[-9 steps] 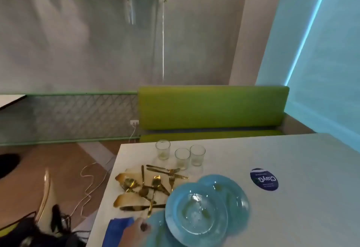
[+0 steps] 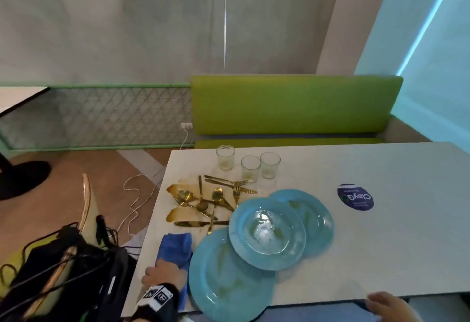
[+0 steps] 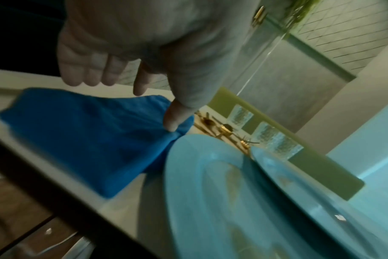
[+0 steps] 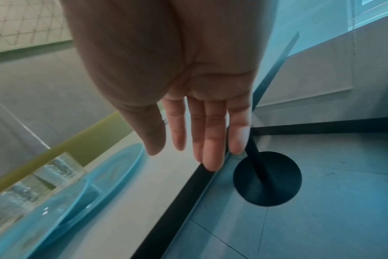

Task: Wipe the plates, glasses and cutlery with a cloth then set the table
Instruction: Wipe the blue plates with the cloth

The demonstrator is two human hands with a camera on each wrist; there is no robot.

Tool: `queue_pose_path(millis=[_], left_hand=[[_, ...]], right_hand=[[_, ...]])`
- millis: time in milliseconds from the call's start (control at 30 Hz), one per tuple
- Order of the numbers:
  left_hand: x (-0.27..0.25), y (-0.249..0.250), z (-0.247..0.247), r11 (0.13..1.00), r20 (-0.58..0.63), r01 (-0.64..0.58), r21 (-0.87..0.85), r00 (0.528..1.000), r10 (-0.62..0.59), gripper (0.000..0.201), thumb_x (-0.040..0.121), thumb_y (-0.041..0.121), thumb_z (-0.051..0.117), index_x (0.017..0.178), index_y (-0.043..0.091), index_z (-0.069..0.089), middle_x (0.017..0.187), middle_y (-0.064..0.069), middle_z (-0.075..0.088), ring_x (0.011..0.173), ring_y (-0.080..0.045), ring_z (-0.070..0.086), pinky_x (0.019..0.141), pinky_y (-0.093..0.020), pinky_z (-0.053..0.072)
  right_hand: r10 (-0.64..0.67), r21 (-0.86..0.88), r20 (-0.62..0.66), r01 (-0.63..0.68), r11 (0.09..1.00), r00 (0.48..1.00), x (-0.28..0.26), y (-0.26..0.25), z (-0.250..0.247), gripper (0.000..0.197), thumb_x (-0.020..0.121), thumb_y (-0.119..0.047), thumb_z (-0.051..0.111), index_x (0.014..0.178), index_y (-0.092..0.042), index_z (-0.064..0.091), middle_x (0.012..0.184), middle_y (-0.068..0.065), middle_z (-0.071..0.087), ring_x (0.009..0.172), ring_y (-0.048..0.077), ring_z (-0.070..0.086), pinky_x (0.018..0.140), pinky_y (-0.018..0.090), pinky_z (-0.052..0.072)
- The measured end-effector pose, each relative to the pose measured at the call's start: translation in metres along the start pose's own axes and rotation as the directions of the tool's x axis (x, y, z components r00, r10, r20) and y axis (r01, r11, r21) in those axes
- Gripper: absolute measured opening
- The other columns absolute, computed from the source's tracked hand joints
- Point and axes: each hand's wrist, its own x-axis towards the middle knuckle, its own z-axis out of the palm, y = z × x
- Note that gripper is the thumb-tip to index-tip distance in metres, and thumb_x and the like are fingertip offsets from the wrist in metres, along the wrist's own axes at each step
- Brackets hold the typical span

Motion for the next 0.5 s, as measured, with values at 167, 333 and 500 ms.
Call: queue_pose_path(millis=[167, 333, 500], left_hand=[[0.011, -0.011, 0.003, 0.995, 0.001, 0.038, -0.096, 0.999, -0.039, 0.07, 0.087, 0.046, 0.057, 0.139, 0.005, 0.034, 0.14, -0.016, 0.04, 0.127, -0.032, 0.045, 0.103, -0.034, 0.039], [0.005, 0.004, -0.034, 0.986, 0.13, -0.083, -0.147, 0.986, 0.102, 0.044, 0.094, 0.027, 0.051, 0.13, 0.001, 0.05, 0.137, -0.017, 0.05, 0.125, -0.028, 0.05, 0.097, -0.029, 0.041], [-0.033, 0.049, -0.099, 0.844, -0.087, -0.287, -0.453, 0.956, 0.279, 0.041, 0.085, 0.015, 0.063, 0.121, -0.003, 0.057, 0.124, -0.024, 0.058, 0.117, -0.036, 0.054, 0.095, -0.037, 0.042]], right_hand=[[-0.005, -0.026, 0.032, 0.006, 1.0, 0.999, -0.028, -0.048, 0.017, 0.024, 0.086, -0.021, 0.064, 0.107, -0.008, 0.063, 0.089, 0.009, 0.07, 0.052, 0.015, 0.059, 0.046, 0.02, 0.043], [-0.108, -0.022, 0.015, 0.108, 0.994, 0.994, -0.04, -0.079, 0.018, 0.027, 0.087, -0.02, 0.062, 0.112, -0.008, 0.061, 0.09, 0.008, 0.064, 0.062, 0.018, 0.061, 0.058, 0.022, 0.047], [-0.304, 0.03, 0.005, 0.304, 0.952, 0.953, -0.065, -0.135, 0.022, 0.027, 0.088, -0.026, 0.061, 0.113, -0.015, 0.061, 0.089, 0.001, 0.066, 0.061, 0.008, 0.061, 0.053, 0.009, 0.037]])
